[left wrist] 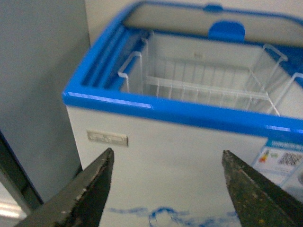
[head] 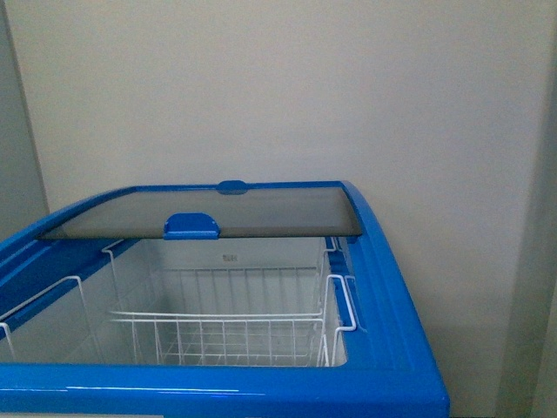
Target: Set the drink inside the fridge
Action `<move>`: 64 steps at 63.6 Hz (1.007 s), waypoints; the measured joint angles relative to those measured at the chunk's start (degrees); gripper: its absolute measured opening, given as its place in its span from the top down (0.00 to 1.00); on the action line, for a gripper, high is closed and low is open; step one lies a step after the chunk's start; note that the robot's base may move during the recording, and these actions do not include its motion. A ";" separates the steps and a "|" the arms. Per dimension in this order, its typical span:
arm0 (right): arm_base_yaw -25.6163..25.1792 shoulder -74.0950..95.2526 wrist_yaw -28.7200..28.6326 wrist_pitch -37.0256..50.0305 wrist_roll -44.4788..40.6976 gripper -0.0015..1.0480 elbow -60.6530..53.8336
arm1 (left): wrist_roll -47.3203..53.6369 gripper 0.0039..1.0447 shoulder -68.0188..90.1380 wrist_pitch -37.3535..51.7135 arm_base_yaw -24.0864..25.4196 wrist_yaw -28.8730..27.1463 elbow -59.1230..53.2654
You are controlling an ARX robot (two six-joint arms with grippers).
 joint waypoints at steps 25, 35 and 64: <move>10.95 44.17 -15.98 10.69 -43.10 0.63 27.91 | 2.80 0.98 -8.11 0.33 0.20 0.31 -3.93; 14.32 59.98 -16.50 7.67 -57.64 0.63 39.21 | 2.91 0.98 -8.26 0.33 0.20 0.31 -3.93; 20.74 87.30 -15.30 12.61 -65.88 0.63 56.22 | 2.91 0.98 -8.26 0.33 0.20 0.28 -3.93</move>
